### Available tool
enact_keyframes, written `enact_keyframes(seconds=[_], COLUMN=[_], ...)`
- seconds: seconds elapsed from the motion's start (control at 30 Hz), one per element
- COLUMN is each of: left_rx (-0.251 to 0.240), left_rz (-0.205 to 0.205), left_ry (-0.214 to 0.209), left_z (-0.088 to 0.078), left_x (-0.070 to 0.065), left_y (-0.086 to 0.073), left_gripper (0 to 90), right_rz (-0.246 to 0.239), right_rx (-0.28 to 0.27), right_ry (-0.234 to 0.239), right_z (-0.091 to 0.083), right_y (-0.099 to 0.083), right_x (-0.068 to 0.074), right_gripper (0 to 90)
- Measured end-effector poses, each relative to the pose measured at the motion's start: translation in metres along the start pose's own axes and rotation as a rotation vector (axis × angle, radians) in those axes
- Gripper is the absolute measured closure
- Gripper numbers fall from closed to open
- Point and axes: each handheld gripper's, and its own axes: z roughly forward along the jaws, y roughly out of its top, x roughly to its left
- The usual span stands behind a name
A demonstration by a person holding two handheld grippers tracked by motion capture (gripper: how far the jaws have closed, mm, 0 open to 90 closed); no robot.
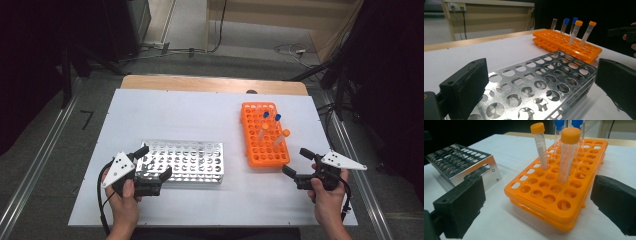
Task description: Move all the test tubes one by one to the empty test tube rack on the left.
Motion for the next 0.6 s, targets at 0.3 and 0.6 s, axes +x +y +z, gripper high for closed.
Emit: enact_keyframes(seconds=[0.3,0.6], left_rx=[0.012,0.039], left_rz=[0.019,0.035], left_ry=[-0.008,-0.028], left_z=[0.004,0.012], left_x=[-0.006,-0.011], left_y=[0.006,0.007], left_gripper=[0.0,0.0], right_rz=[0.037,0.073], right_rx=[0.026,0.052], right_ry=[-0.135,-0.178], right_z=[0.013,0.038], right_y=[0.008,0.014], right_x=[-0.001,-0.014], right_gripper=[20.1,47.7])
